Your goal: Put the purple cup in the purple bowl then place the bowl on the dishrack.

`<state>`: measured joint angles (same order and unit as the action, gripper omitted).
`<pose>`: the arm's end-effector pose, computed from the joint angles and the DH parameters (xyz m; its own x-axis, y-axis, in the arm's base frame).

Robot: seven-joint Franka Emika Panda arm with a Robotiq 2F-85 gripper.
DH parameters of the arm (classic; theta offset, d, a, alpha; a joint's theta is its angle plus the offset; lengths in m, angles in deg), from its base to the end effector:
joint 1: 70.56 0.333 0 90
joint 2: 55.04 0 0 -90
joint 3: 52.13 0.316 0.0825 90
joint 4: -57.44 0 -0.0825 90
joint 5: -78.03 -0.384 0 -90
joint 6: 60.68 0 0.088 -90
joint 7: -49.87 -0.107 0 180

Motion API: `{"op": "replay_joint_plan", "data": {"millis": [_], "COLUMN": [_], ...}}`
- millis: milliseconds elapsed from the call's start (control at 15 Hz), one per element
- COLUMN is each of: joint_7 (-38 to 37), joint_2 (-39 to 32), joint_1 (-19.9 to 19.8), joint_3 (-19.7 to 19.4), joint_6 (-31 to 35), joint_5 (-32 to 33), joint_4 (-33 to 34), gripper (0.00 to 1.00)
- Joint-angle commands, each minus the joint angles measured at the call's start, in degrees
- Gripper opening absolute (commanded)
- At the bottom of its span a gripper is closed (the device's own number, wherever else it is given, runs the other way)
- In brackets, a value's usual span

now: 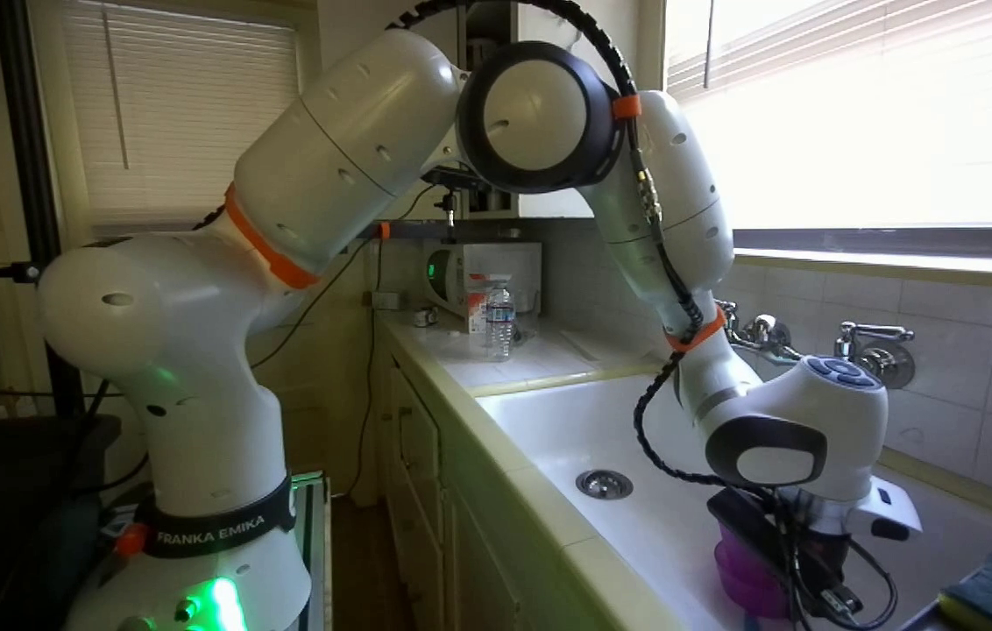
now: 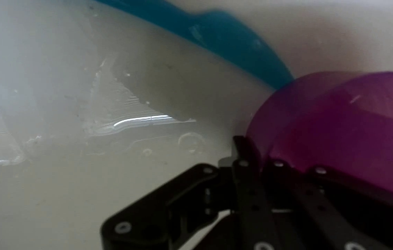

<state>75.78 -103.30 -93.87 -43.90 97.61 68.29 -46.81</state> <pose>0.6155 -0.1773 0.0853 0.9876 -0.0291 0.1542 -0.0090 -0.9916 -0.1293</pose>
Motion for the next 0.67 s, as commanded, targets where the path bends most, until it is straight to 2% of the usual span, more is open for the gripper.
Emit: {"op": "replay_joint_plan", "data": {"millis": [0,200,600], "joint_7": [0.47,1.98,3.8], "joint_2": [-2.38,-2.01,1.04], "joint_1": [-2.49,-4.64,-7.39], "joint_3": [2.71,5.33,8.13], "joint_6": [1.55,2.3,1.26], "joint_5": [-0.92,-1.56,-1.25], "joint_4": [1.88,1.31,-1.19], "gripper": [0.01,0.01,0.01]}}
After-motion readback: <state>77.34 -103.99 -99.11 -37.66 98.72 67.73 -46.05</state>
